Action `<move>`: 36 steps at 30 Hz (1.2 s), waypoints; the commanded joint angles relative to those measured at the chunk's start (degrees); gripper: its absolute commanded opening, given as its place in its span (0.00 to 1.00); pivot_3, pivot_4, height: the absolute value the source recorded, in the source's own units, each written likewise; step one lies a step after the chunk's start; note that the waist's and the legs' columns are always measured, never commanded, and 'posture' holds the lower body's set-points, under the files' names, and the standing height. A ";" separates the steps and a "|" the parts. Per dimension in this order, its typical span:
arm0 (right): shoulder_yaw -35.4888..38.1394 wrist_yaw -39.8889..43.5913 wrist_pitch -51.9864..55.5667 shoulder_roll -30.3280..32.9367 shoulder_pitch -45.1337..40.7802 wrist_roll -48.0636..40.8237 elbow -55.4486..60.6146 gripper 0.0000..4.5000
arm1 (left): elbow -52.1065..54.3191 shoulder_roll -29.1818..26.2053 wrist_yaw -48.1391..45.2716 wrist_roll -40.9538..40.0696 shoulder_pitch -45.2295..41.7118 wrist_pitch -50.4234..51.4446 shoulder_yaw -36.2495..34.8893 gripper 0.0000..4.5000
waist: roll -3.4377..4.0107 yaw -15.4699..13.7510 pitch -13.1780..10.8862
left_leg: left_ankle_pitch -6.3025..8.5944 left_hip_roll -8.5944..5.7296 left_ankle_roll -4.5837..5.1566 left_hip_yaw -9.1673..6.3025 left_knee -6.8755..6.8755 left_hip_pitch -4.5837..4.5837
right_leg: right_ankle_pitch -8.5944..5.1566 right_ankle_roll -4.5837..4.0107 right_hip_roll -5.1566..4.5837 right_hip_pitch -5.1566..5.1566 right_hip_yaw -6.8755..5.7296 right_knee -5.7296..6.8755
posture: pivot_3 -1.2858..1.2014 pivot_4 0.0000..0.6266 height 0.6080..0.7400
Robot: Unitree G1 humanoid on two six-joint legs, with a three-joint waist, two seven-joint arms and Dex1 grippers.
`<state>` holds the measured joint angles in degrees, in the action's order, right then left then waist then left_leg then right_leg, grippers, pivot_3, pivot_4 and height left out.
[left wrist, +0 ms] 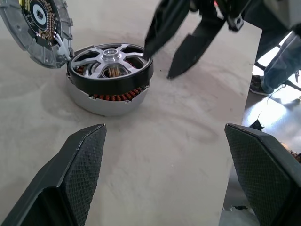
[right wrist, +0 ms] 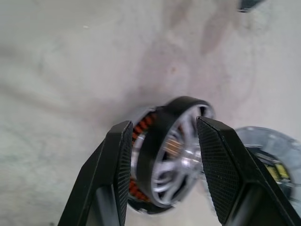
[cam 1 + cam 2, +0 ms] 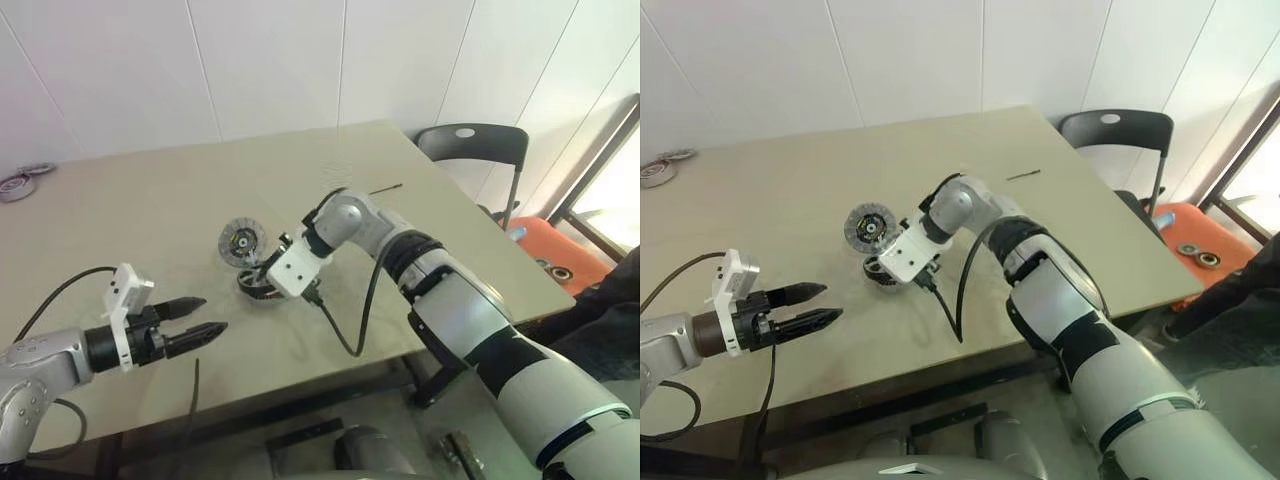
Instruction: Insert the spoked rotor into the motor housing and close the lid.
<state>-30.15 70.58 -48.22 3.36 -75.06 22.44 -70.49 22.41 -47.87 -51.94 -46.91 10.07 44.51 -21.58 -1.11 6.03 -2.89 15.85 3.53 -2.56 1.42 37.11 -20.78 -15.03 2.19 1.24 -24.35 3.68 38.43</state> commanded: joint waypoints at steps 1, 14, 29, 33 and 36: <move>1.16 -0.17 0.79 -0.53 -2.93 -0.46 -0.66 0.50 | 1.59 0.13 0.27 -0.57 0.04 -0.61 -1.76 0.96 | 0.00 0.00 0.00 | 0.00 0.00 0.00 0.00 0.00 0.01 | 0.00 0.00 0.00 0.01 0.00 0.00 | 0.52 0.00 1.00; -0.98 -3.15 2.25 -2.21 -1.96 3.63 -2.92 0.50 | 3.15 0.56 0.98 -0.57 1.01 -0.92 -2.28 0.96 | -0.01 0.01 0.00 | 0.00 0.00 0.00 0.02 -0.01 0.08 | 0.00 0.00 0.00 0.05 0.03 0.01 | 0.52 0.00 1.00; -0.37 -3.25 2.90 -2.75 -1.27 4.52 -3.42 0.00 | 3.22 0.39 0.87 -0.26 0.85 -0.73 -2.85 0.96 | -0.01 0.04 0.01 | 0.00 0.00 0.00 0.04 -0.01 0.12 | 0.00 0.00 0.01 0.08 0.05 0.01 | 0.52 0.00 1.00; -0.58 -3.07 2.56 -2.67 -1.36 4.78 -3.28 0.00 | 2.85 0.57 0.93 -0.15 0.68 -0.77 -2.55 0.96 | -0.01 0.04 0.01 | 0.00 0.00 0.00 0.04 -0.02 0.13 | 0.00 0.00 0.01 0.09 0.05 0.01 | 0.52 0.00 1.00; -0.62 -3.09 2.51 -2.74 -1.44 4.83 -3.21 0.00 | 2.69 0.74 1.03 -0.19 0.45 -0.74 -2.35 0.96 | -0.01 0.05 0.01 | 0.00 0.00 0.00 0.04 -0.01 0.16 | -0.01 0.00 0.01 0.12 0.05 0.01 | 0.52 0.00 1.00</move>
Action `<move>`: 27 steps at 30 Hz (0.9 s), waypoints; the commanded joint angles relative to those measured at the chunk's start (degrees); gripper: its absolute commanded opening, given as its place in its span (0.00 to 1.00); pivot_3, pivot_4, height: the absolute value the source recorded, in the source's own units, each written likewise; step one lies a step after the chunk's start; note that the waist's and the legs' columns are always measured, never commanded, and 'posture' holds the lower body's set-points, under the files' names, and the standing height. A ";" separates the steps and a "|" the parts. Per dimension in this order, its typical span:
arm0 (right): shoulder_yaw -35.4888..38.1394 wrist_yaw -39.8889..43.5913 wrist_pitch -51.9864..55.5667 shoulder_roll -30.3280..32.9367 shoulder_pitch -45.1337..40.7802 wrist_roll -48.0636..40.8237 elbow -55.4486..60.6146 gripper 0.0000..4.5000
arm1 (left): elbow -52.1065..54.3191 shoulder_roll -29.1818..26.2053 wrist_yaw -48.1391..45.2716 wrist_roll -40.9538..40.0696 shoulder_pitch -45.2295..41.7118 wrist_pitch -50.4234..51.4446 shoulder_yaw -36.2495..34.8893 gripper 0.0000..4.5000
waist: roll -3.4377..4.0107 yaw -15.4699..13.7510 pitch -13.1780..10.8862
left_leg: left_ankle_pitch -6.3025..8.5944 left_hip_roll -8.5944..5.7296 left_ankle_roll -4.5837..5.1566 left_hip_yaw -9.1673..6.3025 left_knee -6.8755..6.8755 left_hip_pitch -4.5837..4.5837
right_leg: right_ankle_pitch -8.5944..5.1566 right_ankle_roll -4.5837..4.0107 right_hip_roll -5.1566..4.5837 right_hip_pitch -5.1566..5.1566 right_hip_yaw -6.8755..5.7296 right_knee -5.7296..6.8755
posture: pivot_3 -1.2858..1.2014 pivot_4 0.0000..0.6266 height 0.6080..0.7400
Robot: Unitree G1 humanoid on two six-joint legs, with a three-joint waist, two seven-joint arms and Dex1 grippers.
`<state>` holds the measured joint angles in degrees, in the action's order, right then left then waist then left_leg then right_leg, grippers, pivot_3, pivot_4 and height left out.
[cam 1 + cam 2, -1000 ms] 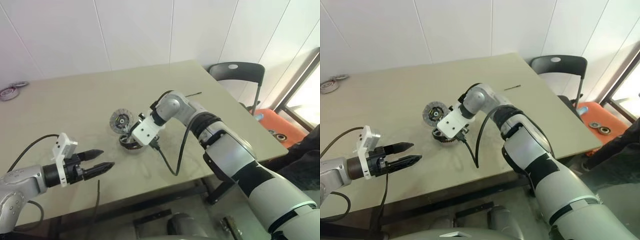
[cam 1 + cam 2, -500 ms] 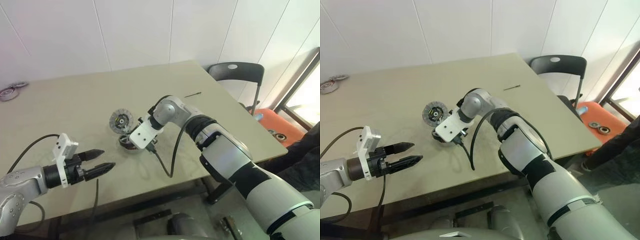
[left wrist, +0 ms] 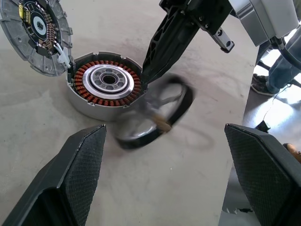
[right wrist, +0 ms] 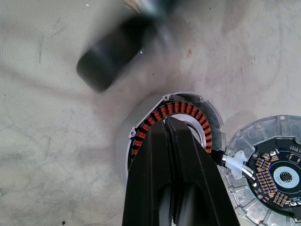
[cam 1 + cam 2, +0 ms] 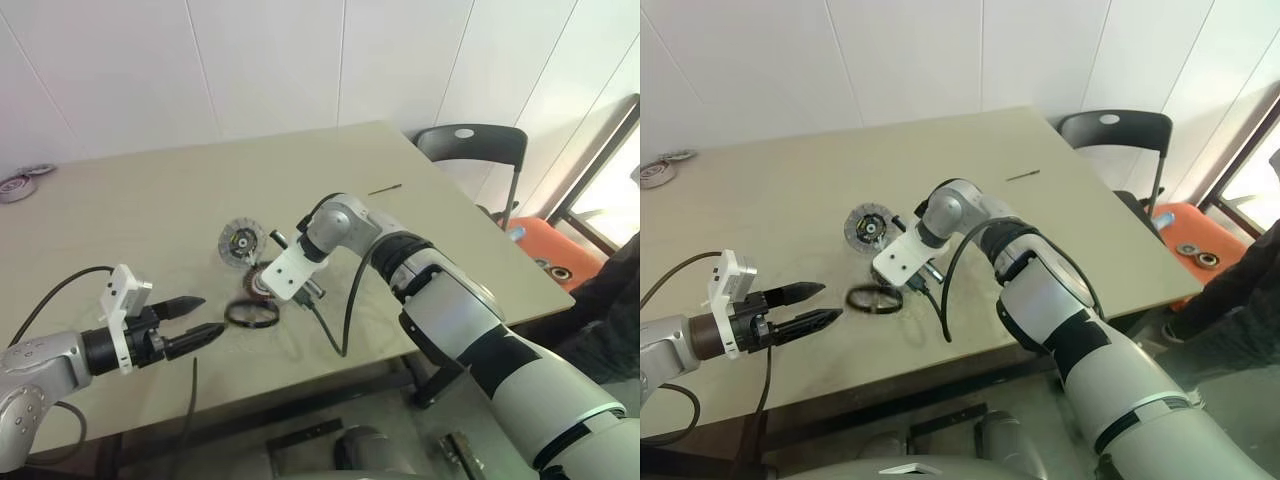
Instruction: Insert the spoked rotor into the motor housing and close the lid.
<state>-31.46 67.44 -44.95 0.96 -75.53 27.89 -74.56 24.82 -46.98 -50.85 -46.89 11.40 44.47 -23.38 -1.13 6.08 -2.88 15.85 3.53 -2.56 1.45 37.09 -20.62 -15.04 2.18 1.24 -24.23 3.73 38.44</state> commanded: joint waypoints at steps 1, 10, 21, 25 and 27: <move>0.69 0.07 -0.72 -0.34 -1.01 -0.61 0.86 0.00 | 0.22 -0.10 -0.05 -0.25 -0.93 -0.65 -0.54 0.96 | 0.00 0.01 0.00 | 0.00 0.00 0.00 0.00 0.00 0.01 | 0.00 0.00 0.00 0.01 0.00 0.00 | 0.52 0.00 1.00; 2.07 -1.24 2.13 0.36 -1.77 -1.40 0.38 0.00 | 0.15 0.31 0.27 -0.18 -0.91 -0.62 -0.36 0.96 | 0.00 0.01 0.00 | 0.00 0.00 0.00 0.00 0.00 0.04 | 0.00 0.00 0.00 0.05 0.00 0.00 | 0.52 0.00 1.00; 10.00 -4.28 11.28 4.79 -1.04 -7.13 -0.38 0.00 | 0.75 1.43 0.90 -0.59 -0.13 -0.40 -0.31 0.96 | -0.03 -0.04 0.02 | 0.00 -0.02 0.00 0.04 0.00 0.06 | -0.08 -0.14 -0.01 0.07 0.06 -0.01 | 0.52 0.00 1.00; 24.74 10.80 34.39 4.55 -3.60 -23.80 1.29 0.00 | 0.72 2.08 0.93 -0.42 0.07 -0.66 0.15 0.96 | -0.02 0.14 0.01 | 0.00 0.00 0.00 0.04 -0.03 0.13 | 0.00 0.00 0.02 0.13 0.07 0.00 | 0.52 0.00 1.00; 27.53 17.25 44.22 5.77 -3.03 -27.56 3.74 0.00 | 0.50 2.26 0.92 -0.37 -0.17 -0.67 0.23 0.96 | -0.02 0.06 0.01 | 0.00 0.01 0.00 0.01 -0.02 0.15 | 0.01 0.02 0.02 0.15 0.05 0.00 | 0.52 0.00 1.00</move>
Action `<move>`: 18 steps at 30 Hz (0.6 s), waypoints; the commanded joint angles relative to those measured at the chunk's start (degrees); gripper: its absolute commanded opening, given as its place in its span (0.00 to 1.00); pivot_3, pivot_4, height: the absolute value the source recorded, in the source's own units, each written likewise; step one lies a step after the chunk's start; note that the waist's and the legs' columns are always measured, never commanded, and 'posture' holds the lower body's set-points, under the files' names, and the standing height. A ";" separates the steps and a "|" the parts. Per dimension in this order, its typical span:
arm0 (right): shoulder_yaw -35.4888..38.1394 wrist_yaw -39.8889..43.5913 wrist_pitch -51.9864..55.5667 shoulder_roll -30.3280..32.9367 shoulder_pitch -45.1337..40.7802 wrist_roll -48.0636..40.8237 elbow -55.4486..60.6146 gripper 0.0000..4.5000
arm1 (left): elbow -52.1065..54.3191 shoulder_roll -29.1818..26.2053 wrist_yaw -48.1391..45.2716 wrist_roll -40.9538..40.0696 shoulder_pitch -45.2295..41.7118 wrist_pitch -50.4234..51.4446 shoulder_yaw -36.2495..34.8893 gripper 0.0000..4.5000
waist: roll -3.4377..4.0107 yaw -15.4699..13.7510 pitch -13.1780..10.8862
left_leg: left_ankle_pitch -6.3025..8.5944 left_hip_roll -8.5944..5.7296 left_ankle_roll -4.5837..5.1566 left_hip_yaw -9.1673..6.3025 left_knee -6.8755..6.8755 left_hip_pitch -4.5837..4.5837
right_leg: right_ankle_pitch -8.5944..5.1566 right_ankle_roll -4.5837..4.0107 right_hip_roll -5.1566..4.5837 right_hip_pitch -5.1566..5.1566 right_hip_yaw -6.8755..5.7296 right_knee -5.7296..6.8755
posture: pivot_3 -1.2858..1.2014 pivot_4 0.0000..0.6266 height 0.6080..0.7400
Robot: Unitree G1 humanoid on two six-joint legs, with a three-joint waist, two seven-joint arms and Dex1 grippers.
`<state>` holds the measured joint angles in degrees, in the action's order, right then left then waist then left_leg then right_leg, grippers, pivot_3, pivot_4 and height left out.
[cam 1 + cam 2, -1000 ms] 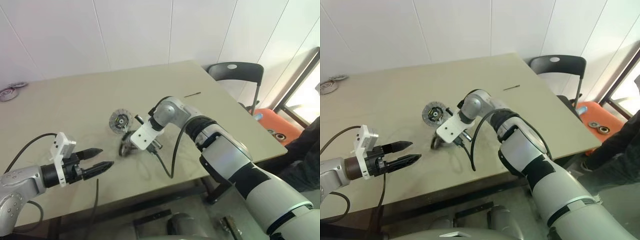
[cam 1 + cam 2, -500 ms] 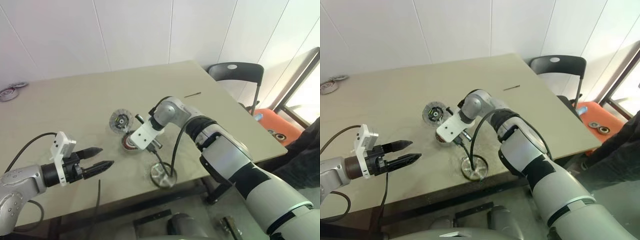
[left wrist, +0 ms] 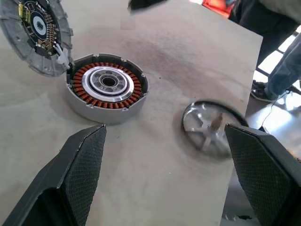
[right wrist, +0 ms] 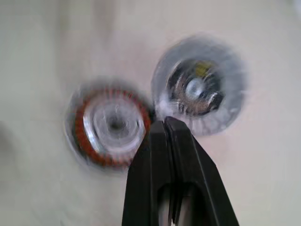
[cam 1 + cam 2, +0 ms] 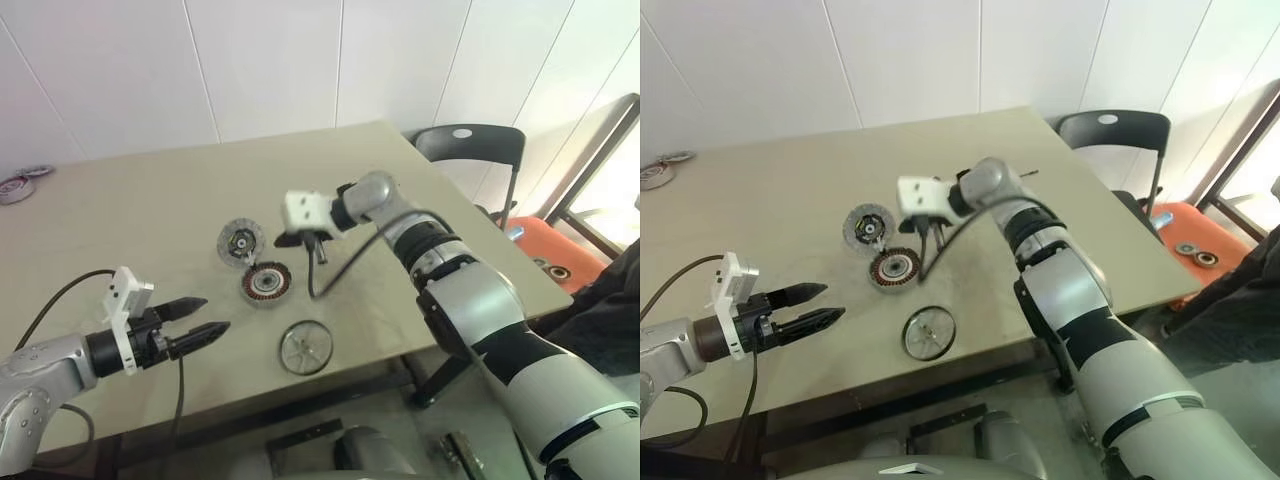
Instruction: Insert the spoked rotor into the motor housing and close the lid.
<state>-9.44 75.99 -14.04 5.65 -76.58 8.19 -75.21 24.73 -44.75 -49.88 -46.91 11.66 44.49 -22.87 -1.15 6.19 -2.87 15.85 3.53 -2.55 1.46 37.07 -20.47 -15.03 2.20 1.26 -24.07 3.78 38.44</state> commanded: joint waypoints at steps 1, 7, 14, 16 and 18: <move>5.32 12.24 17.71 2.74 -0.31 -8.39 6.43 0.00 | 0.42 0.03 -0.12 -0.30 -0.53 -0.74 -0.21 0.96 | 0.00 -0.12 0.00 | 0.00 0.00 0.00 -0.01 0.00 0.02 | 0.00 0.00 0.00 0.02 -0.01 0.00 | 0.52 0.00 1.00; -0.56 16.51 43.38 14.17 10.83 -14.54 23.54 0.00 | -0.72 -0.31 -0.81 -0.06 -1.14 -0.94 0.06 0.96 | -0.05 -0.91 0.03 | 0.00 -0.10 0.00 -0.07 0.06 0.03 | -0.15 -0.17 -0.03 0.22 -0.03 -0.17 | 0.52 0.00 1.00; -3.32 16.45 58.78 22.18 20.13 -19.02 42.38 0.00 | -3.72 -1.04 -2.22 0.89 -4.37 -1.27 2.21 0.96 | 0.10 -0.05 -0.05 | 0.01 -0.14 0.01 0.01 -0.07 0.07 | -0.17 0.17 0.15 0.05 0.15 -0.11 | 0.52 0.00 1.00; -3.92 15.67 60.01 22.70 22.13 -19.44 45.39 0.00 | -4.41 -1.19 -2.55 1.35 -5.60 -1.34 3.09 0.96 | 0.09 -0.13 -0.04 | 0.01 -0.05 0.01 -0.06 -0.07 0.07 | -0.19 0.19 0.26 0.05 0.14 -0.11 | 0.52 0.00 1.00; -4.51 14.35 59.72 22.66 23.67 -19.26 46.80 0.00 | -4.89 -1.22 -2.83 1.87 -6.66 -1.43 3.84 0.96 | 0.10 -0.26 -0.05 | 0.01 -0.05 0.01 -0.05 -0.06 0.08 | -0.19 0.18 0.27 0.03 0.12 -0.09 | 0.52 0.00 1.00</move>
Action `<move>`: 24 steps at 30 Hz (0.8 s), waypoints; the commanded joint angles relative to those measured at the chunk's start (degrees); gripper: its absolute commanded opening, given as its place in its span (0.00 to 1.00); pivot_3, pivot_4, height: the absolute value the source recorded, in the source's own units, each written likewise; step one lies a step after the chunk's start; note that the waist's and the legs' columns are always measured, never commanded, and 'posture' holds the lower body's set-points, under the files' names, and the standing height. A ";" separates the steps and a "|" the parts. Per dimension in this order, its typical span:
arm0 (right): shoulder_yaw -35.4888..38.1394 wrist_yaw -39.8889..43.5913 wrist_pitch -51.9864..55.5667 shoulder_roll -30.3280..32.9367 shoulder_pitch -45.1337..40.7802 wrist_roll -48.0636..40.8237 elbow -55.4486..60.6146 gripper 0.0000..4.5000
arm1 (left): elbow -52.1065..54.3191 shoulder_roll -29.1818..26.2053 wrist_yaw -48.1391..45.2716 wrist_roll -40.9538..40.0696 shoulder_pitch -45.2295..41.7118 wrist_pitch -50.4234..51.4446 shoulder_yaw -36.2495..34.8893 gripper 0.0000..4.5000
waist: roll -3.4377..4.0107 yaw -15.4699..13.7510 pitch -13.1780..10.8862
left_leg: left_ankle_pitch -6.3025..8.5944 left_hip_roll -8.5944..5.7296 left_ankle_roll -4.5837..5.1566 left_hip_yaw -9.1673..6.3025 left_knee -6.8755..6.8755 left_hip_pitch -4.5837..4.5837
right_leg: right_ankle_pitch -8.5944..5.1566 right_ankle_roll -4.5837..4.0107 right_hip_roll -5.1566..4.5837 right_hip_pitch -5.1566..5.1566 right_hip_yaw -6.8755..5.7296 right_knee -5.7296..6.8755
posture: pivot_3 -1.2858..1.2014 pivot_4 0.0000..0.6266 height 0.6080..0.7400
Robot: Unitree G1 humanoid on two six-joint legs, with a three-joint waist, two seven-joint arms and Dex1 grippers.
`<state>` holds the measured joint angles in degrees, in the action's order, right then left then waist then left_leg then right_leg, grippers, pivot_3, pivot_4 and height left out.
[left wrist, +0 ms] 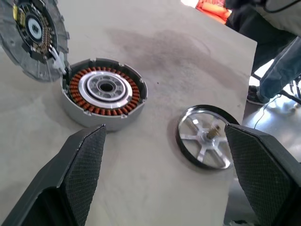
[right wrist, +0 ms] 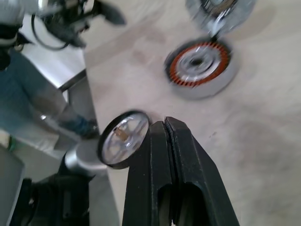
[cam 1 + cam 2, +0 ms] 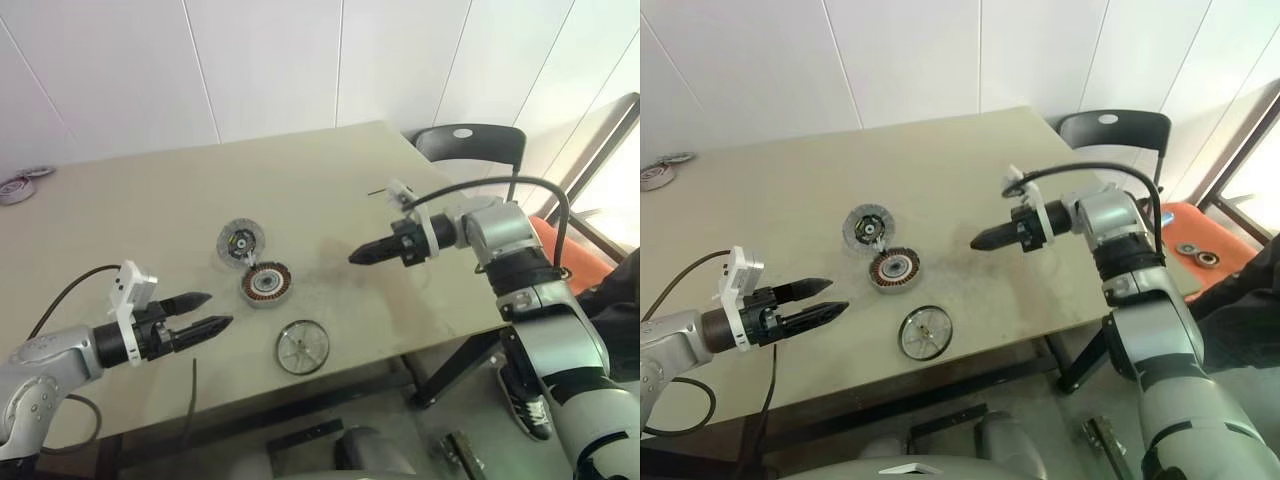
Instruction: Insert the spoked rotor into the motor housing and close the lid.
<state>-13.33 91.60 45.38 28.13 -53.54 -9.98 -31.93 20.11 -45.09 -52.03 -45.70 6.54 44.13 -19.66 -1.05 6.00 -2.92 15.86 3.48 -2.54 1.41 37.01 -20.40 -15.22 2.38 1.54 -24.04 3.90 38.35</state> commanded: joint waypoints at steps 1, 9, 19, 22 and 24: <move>-0.82 -2.00 -0.22 0.05 1.11 -0.90 3.71 0.00 | -0.34 -0.88 -0.82 0.86 -1.94 -1.12 0.92 0.96 | 0.00 -0.06 0.00 | 0.00 -0.01 0.00 0.01 0.02 -0.01 | 0.00 0.00 0.00 0.00 0.00 0.00 | 0.52 0.00 1.00; -3.87 -5.62 -8.32 0.55 4.27 1.85 2.71 0.00 | 4.70 -1.51 -2.68 -0.61 0.66 0.69 3.78 0.96 | -0.02 -0.23 0.01 | 0.00 -0.05 0.00 0.08 0.04 -0.09 | 0.00 -0.01 -0.06 -0.04 0.04 -0.05 | 0.52 0.00 1.00; -7.51 -2.56 -6.36 3.66 9.50 1.45 5.71 0.00 | 2.49 -1.65 -3.39 0.64 1.60 -0.90 4.38 0.96 | -0.02 -0.33 0.01 | 0.00 -0.06 0.00 0.05 0.12 -0.02 | -0.08 -0.14 -0.05 0.01 0.03 -0.03 | 0.52 0.00 1.00; -8.47 -2.42 -5.55 3.62 9.79 1.42 5.55 0.00 | 1.60 -1.65 -3.66 1.03 0.98 -1.21 4.60 0.96 | -0.03 -0.18 0.01 | 0.00 -0.06 0.00 0.08 0.11 -0.01 | -0.08 -0.14 -0.05 0.02 0.07 -0.03 | 0.52 0.00 1.00; -8.79 -2.51 -4.10 3.38 9.73 1.20 5.03 0.00 | 1.25 -1.49 -3.70 1.21 0.67 -1.33 4.81 0.96 | -0.03 -0.30 0.01 | 0.00 -0.06 0.00 0.07 0.07 -0.03 | -0.08 -0.13 -0.05 0.00 0.07 -0.04 | 0.52 0.00 1.00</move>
<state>-22.20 88.38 40.09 31.30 -43.21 -8.04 -28.28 21.12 -46.04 -55.13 -44.64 8.17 43.91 -14.20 -1.08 5.70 -2.91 15.86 3.42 -2.54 1.48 37.07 -20.45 -15.29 2.25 1.49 -24.06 3.96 38.31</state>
